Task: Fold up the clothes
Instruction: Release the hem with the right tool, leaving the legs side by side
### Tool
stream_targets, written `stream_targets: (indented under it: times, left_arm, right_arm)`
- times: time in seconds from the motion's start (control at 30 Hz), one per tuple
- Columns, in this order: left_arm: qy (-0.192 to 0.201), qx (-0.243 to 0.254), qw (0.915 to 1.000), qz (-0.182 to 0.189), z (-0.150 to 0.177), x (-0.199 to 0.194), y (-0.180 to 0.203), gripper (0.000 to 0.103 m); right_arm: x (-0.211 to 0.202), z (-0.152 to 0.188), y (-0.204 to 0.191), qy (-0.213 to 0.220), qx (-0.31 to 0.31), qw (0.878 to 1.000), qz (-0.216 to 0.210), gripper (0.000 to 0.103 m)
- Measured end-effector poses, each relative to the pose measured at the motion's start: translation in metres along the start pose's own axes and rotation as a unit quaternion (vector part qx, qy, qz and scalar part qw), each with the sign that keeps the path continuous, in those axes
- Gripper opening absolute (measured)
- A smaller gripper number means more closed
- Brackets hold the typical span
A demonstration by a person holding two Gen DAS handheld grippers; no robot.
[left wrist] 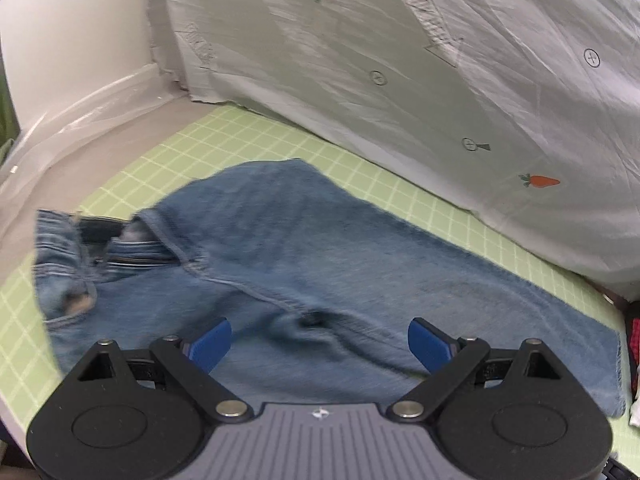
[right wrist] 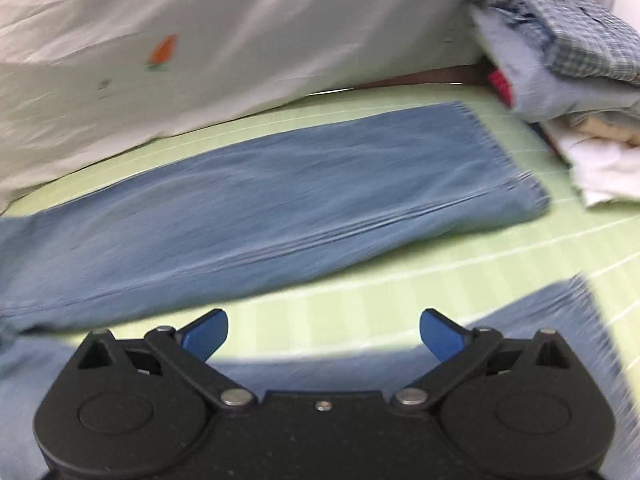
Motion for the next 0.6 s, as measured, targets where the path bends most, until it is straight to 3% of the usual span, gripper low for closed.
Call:
stream_targets:
  times: [0.23,0.3,0.43,0.6]
  left_arm:
    - [-0.001,-0.014,0.9998,-0.016,-0.01,-0.007,-0.085,0.095]
    - [0.004,-0.012,0.9993,-0.036,-0.017,-0.004,-0.115,0.095]
    - [-0.006,-0.034,0.9975,-0.062,-0.041,0.01,-0.176,0.095]
    - [-0.028,-0.052,0.9966,-0.057,-0.07,0.041,-0.237,0.093]
  right_arm:
    - [-0.01,0.037,-0.067,-0.022,0.016,1.0,0.006,0.103]
    - [-0.01,0.046,-0.088,-0.026,0.016,1.0,0.008,0.103]
    - [-0.01,0.056,-0.126,-0.029,0.023,0.999,0.013,0.103]
    - [-0.007,0.065,-0.171,-0.034,0.028,0.999,0.026,0.103]
Point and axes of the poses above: each gripper's, at about its wrist camera, not at the fingertips, and x roughly the way its jaws point, y to its right, z to its underside, the point moved 8 cm from there along x, roughly the way its jaws point, and after that the axes turned 2 degrees about -y, right-handed, at the moved point
